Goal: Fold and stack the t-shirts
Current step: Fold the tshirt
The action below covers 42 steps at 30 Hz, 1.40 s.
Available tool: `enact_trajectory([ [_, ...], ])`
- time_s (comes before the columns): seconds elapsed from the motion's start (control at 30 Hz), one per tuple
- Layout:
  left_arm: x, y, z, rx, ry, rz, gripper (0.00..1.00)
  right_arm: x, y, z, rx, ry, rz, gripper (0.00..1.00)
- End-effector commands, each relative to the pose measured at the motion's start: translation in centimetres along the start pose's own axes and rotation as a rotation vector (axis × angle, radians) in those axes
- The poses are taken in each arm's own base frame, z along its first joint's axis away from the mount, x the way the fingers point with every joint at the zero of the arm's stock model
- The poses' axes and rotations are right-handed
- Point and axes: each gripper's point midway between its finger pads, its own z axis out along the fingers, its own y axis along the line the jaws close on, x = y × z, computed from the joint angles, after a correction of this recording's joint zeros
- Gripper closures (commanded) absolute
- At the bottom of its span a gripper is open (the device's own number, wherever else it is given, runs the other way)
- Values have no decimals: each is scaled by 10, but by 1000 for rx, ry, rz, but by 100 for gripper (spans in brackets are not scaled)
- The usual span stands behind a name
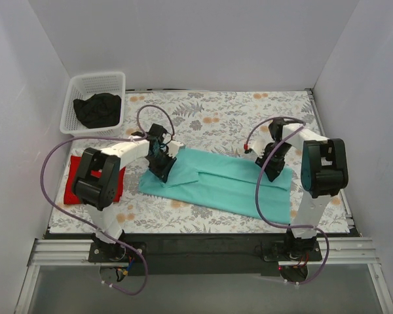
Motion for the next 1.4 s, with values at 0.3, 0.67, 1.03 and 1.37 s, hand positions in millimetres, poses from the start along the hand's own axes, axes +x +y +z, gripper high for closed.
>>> enact_trajectory([
  [0.3, -260, 149, -6, -309, -405, 47, 83, -35, 176, 10, -229, -51, -279, 65],
  [0.67, -262, 82, -92, -167, -637, 0, 73, -95, 140, 2, -157, -134, -238, 66],
  [1.03, -202, 63, -29, -28, -450, -179, 76, -88, 138, 48, -231, -67, -157, 73],
  [1.37, -179, 63, 22, 37, -325, -230, 78, -108, 197, 70, -419, -88, -162, 73],
])
